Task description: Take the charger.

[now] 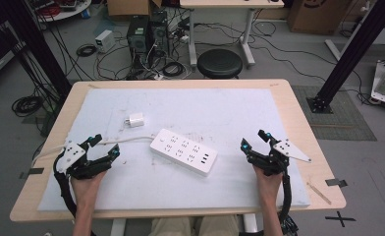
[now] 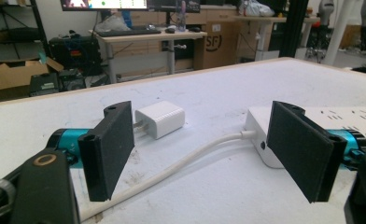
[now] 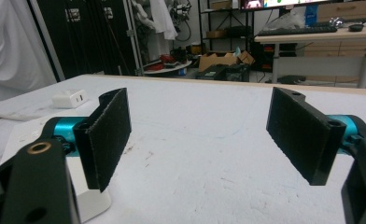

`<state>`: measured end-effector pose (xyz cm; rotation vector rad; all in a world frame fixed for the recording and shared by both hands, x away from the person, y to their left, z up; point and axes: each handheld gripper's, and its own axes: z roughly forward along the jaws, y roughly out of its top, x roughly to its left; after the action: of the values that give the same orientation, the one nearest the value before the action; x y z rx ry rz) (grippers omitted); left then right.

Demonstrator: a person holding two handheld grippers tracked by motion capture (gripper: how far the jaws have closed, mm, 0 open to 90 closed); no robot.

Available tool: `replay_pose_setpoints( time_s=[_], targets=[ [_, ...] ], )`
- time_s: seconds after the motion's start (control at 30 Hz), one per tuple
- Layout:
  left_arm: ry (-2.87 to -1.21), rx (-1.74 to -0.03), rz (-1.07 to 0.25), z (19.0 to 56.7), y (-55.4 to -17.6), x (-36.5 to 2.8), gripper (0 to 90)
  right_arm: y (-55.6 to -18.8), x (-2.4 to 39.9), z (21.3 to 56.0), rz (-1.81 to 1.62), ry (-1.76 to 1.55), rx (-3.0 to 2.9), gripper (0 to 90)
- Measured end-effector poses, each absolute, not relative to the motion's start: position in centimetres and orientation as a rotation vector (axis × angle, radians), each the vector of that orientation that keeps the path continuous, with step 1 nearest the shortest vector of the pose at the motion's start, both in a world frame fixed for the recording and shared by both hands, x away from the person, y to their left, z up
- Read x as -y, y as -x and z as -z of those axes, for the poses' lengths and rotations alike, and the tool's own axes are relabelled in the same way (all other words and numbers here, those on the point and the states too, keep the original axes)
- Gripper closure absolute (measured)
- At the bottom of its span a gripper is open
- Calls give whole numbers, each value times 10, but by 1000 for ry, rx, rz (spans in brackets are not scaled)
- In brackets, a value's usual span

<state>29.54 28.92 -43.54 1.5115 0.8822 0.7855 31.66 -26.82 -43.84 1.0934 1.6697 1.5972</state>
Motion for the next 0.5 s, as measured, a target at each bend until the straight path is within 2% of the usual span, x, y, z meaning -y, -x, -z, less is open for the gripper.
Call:
replay_pose_setpoints(
  time_s=[0.5],
  targets=[
    [-1684,-827,-763,403,-318,-292,233,-317,268,438,-1591,-1092,-1676,223]
  ],
)
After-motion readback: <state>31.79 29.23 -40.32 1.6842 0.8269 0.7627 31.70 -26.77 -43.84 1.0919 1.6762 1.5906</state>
